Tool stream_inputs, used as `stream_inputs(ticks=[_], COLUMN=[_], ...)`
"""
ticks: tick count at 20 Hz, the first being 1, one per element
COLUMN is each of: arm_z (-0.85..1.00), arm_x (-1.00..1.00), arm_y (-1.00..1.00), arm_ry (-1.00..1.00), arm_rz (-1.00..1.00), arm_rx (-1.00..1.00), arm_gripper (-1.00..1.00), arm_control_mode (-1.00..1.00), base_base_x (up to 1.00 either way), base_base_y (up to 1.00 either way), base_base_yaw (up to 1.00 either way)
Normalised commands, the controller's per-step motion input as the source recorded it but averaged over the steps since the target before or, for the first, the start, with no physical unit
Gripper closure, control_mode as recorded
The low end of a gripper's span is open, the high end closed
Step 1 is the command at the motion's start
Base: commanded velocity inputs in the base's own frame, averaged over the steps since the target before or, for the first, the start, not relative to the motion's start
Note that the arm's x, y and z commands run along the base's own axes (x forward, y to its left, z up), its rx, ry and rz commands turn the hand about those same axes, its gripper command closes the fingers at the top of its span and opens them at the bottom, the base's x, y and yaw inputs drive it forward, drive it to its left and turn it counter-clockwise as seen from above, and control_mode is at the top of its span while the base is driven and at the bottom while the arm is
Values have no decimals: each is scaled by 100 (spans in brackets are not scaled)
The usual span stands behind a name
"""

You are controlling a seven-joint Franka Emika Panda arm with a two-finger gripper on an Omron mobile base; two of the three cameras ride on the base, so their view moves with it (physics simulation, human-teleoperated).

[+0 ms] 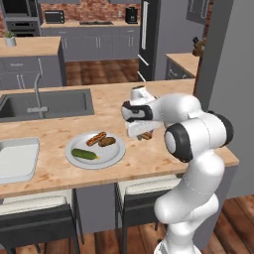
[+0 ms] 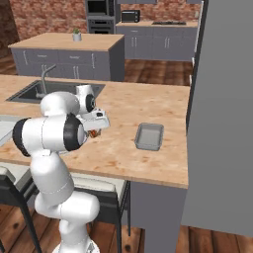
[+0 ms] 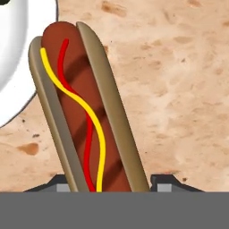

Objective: Place one cooked food and one vegetable from the large plate to each tupperware container.

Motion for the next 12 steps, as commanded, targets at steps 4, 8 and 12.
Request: stream_inputs(ticks=[4, 8, 12], arm_z=[51, 29, 13], arm_x=[25, 3, -14], arm_y=[-83, -98, -100], arm_ry=[0, -17, -36], arm_rz=[-58, -38, -21], arm_rx=[0, 7, 12], arm_gripper=[100, 100, 100], arm_control_mode=[-100, -100, -100], base_base_x=[0, 0, 0], base_base_y=[0, 0, 0], base_base_yaw=[0, 0, 0])
